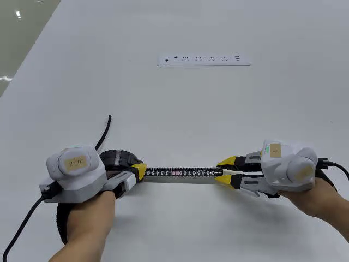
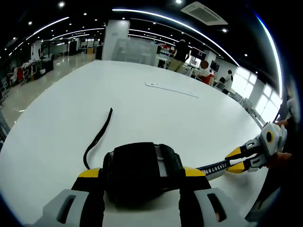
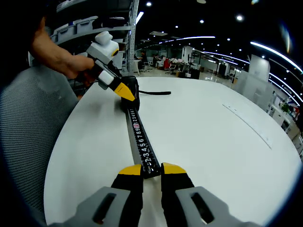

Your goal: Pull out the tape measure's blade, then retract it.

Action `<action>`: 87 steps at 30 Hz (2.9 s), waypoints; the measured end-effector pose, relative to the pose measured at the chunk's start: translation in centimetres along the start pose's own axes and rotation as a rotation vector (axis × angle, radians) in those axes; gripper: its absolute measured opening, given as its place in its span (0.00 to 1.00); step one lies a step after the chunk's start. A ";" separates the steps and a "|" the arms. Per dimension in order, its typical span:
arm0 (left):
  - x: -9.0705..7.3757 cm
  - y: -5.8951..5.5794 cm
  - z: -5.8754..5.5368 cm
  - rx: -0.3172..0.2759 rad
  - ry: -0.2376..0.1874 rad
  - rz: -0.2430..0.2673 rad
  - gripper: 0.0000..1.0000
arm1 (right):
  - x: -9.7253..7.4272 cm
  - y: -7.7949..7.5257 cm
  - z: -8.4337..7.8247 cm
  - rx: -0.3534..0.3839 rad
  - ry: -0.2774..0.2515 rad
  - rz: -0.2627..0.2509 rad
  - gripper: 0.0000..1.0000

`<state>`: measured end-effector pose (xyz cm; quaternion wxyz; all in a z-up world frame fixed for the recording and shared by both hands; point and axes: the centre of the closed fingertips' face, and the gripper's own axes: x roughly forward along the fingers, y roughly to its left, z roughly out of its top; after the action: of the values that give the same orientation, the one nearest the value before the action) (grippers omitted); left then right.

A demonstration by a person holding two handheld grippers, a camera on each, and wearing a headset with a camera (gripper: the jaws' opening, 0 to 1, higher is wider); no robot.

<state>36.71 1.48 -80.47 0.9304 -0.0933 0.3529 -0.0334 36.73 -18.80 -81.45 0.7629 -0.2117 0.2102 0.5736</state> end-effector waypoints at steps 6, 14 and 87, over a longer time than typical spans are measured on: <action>0.1 0.1 0.0 -0.003 -0.001 0.000 0.61 | 0.6 0.2 0.5 -0.004 0.002 0.001 0.11; 0.1 0.2 0.1 -0.007 0.000 -0.002 0.61 | 1.2 0.4 0.9 -0.007 0.003 0.005 0.12; -0.1 0.1 0.0 -0.020 0.007 -0.011 0.61 | 8.2 2.8 5.0 0.010 -0.027 0.057 0.12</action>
<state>36.68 1.63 -80.42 0.9279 -0.1042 0.3562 -0.0352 36.53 -8.83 -82.19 0.7501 -0.1940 0.2085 0.5969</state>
